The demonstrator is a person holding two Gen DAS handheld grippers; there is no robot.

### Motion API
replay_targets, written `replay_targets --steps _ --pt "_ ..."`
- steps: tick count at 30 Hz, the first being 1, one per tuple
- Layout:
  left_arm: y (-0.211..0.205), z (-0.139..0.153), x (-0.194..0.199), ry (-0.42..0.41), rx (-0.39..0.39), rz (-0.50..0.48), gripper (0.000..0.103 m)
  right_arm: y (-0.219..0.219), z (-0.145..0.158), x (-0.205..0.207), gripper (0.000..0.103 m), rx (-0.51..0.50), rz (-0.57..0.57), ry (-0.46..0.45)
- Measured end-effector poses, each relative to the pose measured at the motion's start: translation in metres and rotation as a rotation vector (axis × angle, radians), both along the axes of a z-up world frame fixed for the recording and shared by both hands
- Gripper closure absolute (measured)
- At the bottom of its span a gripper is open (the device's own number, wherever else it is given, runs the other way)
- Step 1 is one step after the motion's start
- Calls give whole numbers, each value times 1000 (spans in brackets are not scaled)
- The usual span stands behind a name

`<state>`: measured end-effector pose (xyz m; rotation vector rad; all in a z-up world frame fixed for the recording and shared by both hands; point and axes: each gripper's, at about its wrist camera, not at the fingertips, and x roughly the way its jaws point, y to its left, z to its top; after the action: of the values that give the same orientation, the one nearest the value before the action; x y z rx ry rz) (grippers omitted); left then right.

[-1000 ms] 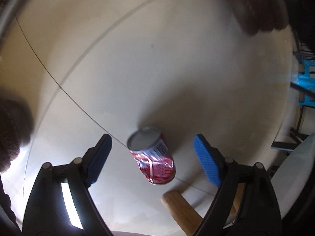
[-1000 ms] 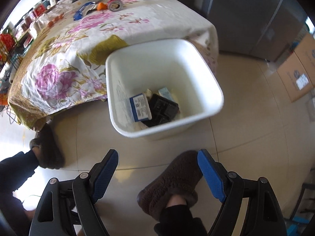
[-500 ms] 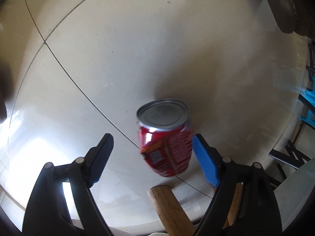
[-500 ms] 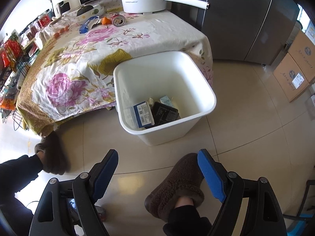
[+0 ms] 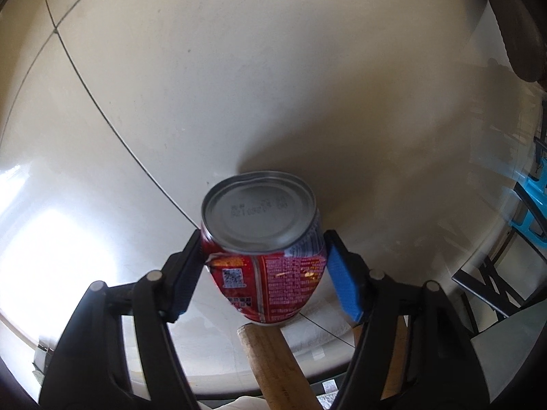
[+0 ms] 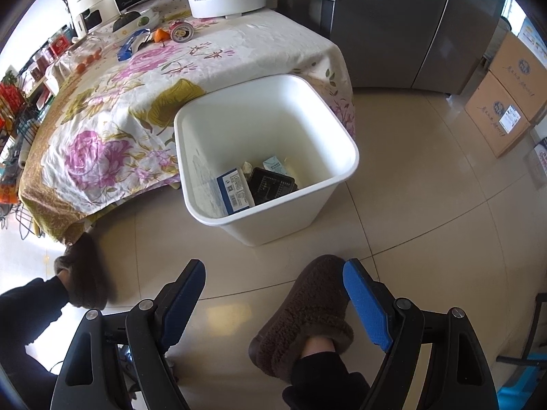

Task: Collect trash
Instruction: 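Lower the red can into the white bin and open the left gripper, then move the right gripper to the table and grasp the small red can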

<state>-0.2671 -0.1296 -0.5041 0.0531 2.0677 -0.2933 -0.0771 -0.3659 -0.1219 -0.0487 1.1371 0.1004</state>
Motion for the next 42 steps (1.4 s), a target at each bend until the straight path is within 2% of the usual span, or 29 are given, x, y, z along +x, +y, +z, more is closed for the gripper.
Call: replay_targets --steps 2,5,7,10,13,17,22,26,28,29,33,35,36,38,39,40,42 --pt "19 -6 -4 5 2 7 34 1 0 0 19 1 2 -1" --pt "21 -4 1 -4 -20 20 34 3 -1 1 19 -4 4 -3" --pt "22 9 13 -25 -37 28 34 4 -1 1 19 -5 1 -1" --pt "32 32 35 -94 -87 93 34 2 -1 3 19 0 -6 -2" --pt "41 62 66 -203 -132 140 34 0 1 8 19 4 -17 -8" --pt "57 120 119 -383 -183 215 34 -3 4 17 19 19 -37 -16" --pt "64 217 190 -601 -279 309 34 -6 7 29 19 14 -55 -33" --pt "47 298 246 -755 -377 301 34 -13 9 38 19 7 -79 -44" --pt "26 325 261 -803 -409 268 34 -19 10 41 19 12 -95 -50" --pt "24 334 255 -822 -419 246 34 -21 10 43 19 16 -104 -52" --pt "-10 355 296 -832 -443 220 34 -34 11 47 19 32 -153 -50" --pt "-22 356 320 -828 -446 226 34 -40 13 49 19 47 -181 -52" --pt "-43 370 335 -829 -444 226 34 -43 14 50 19 53 -193 -57" --pt "-50 370 356 -817 -445 218 26 -48 16 53 19 58 -214 -58" --pt "-48 377 348 -817 -409 220 12 -50 16 55 19 62 -222 -56" --pt "-49 388 345 -833 -387 223 7 -51 16 57 19 66 -225 -55" --pt "-42 398 340 -866 -404 199 7 -52 17 61 19 65 -229 -55"
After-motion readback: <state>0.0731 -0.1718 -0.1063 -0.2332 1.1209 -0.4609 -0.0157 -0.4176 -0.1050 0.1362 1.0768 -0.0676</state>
